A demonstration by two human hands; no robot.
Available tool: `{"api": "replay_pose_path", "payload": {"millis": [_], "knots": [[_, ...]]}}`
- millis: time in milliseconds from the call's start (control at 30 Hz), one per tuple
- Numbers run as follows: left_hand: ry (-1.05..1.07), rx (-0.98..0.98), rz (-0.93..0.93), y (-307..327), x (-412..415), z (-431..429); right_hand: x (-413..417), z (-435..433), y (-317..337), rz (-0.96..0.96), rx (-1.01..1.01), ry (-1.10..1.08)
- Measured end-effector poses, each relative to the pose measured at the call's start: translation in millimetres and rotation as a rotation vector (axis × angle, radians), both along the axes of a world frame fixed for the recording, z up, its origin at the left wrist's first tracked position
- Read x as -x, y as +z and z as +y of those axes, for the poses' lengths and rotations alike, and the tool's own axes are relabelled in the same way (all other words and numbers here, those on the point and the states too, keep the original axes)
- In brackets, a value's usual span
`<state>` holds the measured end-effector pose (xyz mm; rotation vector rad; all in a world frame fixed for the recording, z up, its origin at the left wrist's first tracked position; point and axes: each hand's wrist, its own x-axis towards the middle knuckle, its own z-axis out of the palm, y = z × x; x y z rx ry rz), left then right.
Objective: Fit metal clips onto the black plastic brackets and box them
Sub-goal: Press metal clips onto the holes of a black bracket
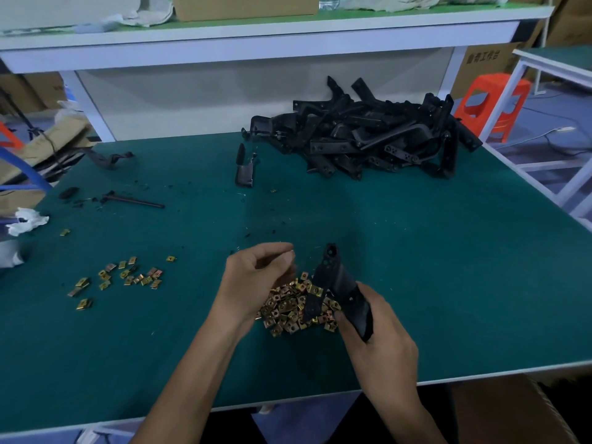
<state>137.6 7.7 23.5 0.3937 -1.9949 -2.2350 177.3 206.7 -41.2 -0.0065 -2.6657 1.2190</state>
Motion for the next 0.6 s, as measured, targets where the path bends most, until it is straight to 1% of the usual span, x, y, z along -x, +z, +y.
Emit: {"api": "replay_pose_path", "payload": {"millis": [67, 233, 467, 600], "knots": [[-0.029, -0.011, 0.017, 3.6, -3.2, 2.4, -0.1, -0.1, -0.4, 0.006, -0.005, 0.005], [-0.118, 0.088, 0.003, 8.9, -8.7, 8.7, -0.9, -0.9, -0.2, 0.041, -0.01, 0.016], [-0.235, 0.157, -0.036, 18.9, -9.8, 10.2, 0.0, -0.8, -7.1, 0.108, -0.029, 0.001], [-0.231, 0.142, -0.054, 20.8, -7.7, 9.7, 1.1, -0.4, -9.6, 0.145, -0.04, 0.008]]}}
